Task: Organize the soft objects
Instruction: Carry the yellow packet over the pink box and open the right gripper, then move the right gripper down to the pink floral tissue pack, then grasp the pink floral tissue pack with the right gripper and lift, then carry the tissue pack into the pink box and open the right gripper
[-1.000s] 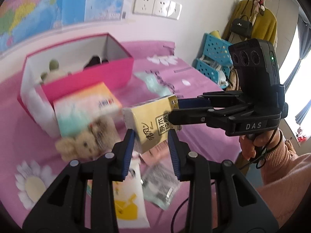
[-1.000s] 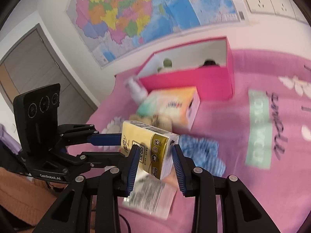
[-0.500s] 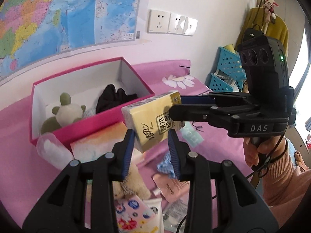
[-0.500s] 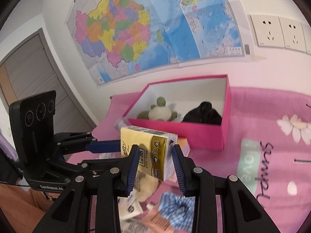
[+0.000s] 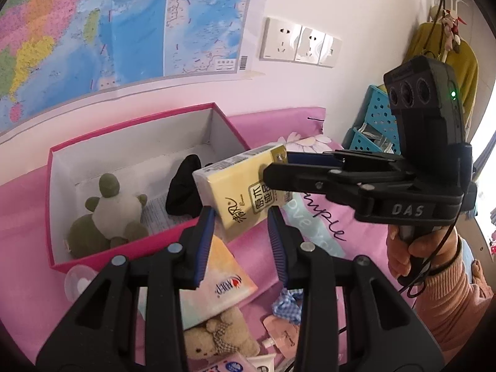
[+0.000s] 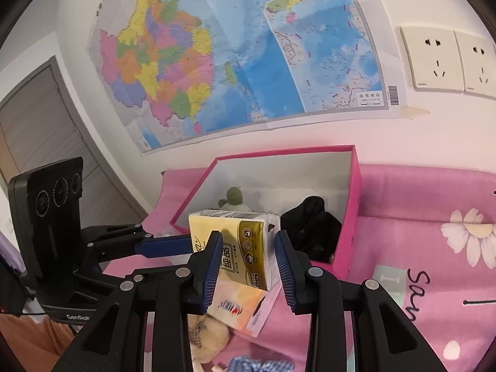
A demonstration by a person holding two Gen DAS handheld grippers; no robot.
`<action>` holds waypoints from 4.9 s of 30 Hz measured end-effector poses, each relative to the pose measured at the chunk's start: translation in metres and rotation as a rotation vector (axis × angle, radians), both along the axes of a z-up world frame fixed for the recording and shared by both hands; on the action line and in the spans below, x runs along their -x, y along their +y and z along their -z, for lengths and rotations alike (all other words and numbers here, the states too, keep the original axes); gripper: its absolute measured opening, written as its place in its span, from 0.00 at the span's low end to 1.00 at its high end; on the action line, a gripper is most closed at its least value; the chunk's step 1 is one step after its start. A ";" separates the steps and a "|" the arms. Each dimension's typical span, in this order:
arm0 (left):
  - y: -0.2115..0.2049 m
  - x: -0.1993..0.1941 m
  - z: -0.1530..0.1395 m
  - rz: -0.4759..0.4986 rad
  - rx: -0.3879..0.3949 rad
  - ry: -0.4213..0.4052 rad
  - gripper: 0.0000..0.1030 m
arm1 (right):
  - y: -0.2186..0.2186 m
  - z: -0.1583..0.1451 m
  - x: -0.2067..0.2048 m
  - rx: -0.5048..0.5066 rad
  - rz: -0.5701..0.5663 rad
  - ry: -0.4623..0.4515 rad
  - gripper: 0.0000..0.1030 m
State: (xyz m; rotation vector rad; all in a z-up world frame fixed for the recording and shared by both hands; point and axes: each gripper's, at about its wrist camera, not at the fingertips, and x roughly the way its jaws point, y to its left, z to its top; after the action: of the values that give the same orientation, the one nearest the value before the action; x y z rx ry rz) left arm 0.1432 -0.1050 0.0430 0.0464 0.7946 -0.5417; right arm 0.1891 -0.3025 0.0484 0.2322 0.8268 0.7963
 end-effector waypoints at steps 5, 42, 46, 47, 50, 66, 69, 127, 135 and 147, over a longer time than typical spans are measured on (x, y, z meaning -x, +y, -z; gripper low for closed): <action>-0.002 -0.014 0.001 -0.014 -0.008 0.014 0.36 | 0.005 0.009 -0.018 0.022 0.012 0.024 0.34; 0.048 0.033 0.001 -0.032 0.040 -0.046 0.42 | -0.002 0.010 0.005 0.008 0.003 0.047 0.58; 0.065 0.060 0.010 -0.037 0.020 -0.056 0.43 | -0.002 0.007 0.034 -0.034 -0.060 0.047 0.60; 0.068 0.066 0.015 -0.037 0.029 -0.053 0.44 | -0.002 0.007 0.040 -0.039 -0.074 0.049 0.60; 0.081 0.082 0.038 -0.054 0.050 0.002 0.47 | 0.005 0.011 0.061 -0.035 -0.114 0.055 0.61; 0.110 0.123 0.096 -0.160 0.037 0.156 0.47 | 0.042 0.076 0.121 0.023 -0.205 0.197 0.61; 0.110 0.126 0.102 -0.157 0.043 0.177 0.47 | 0.047 0.083 0.125 0.016 -0.214 0.220 0.61; 0.065 0.088 0.037 -0.043 0.051 0.013 0.43 | 0.044 0.038 0.095 -0.011 -0.128 0.062 0.34; 0.063 0.069 0.028 -0.049 0.050 -0.007 0.43 | 0.041 0.029 0.074 -0.025 -0.107 0.039 0.34; 0.062 0.032 0.014 -0.072 0.034 -0.023 0.43 | 0.046 0.019 0.038 -0.038 -0.093 0.016 0.34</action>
State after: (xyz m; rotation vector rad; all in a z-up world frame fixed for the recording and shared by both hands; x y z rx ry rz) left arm 0.1109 -0.0434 0.0294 -0.0079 0.7615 -0.4855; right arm 0.1511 -0.2565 0.0298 0.2352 0.8430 0.8991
